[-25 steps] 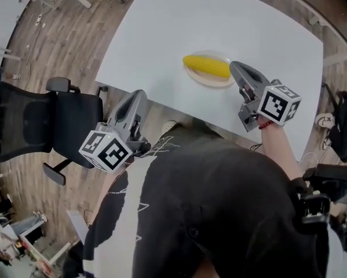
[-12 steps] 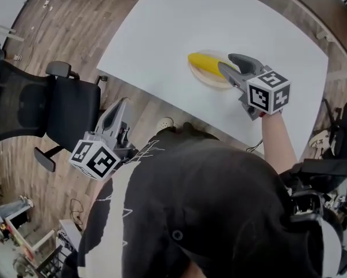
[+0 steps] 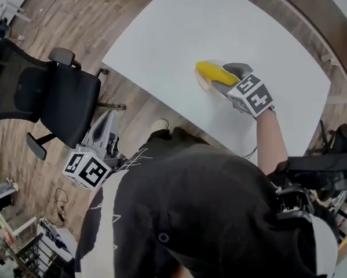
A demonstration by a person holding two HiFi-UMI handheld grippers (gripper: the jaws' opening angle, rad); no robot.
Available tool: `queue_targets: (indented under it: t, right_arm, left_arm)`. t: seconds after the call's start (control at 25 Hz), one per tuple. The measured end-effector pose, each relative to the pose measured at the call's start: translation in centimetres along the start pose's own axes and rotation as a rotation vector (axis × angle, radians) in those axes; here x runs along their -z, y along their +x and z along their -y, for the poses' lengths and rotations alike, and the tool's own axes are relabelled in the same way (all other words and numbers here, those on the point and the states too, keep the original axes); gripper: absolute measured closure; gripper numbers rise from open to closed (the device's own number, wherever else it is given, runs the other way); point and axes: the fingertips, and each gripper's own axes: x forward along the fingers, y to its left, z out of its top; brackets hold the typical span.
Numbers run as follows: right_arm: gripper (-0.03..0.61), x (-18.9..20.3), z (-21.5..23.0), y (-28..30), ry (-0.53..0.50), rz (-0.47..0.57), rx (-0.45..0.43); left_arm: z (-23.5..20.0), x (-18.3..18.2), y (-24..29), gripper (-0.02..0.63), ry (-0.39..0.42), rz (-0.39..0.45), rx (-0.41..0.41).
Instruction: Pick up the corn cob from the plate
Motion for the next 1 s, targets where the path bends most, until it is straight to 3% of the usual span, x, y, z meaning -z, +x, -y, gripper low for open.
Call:
queue_targets:
  t: [0.44,0.84,1.0]
  right_arm:
    - [0.33,0.6,0.3,2.5,-0.027,-0.101,-0.053]
    - [0.319,1.3,0.5,3.0,-0.04,-0.086,-0.022]
    - [0.318,1.6,0.5,3.4,0.003,-0.056,-0.049]
  left_arm:
    - [-1.8,-0.4,-0.5,0.6,-0.039,0.035,-0.044]
    - [-0.5,0.7,0.5,0.6,-0.048,0.023,-0.03]
    - [-0.3,2.5,-0.4,0.6,-0.063,0.008,-0.056]
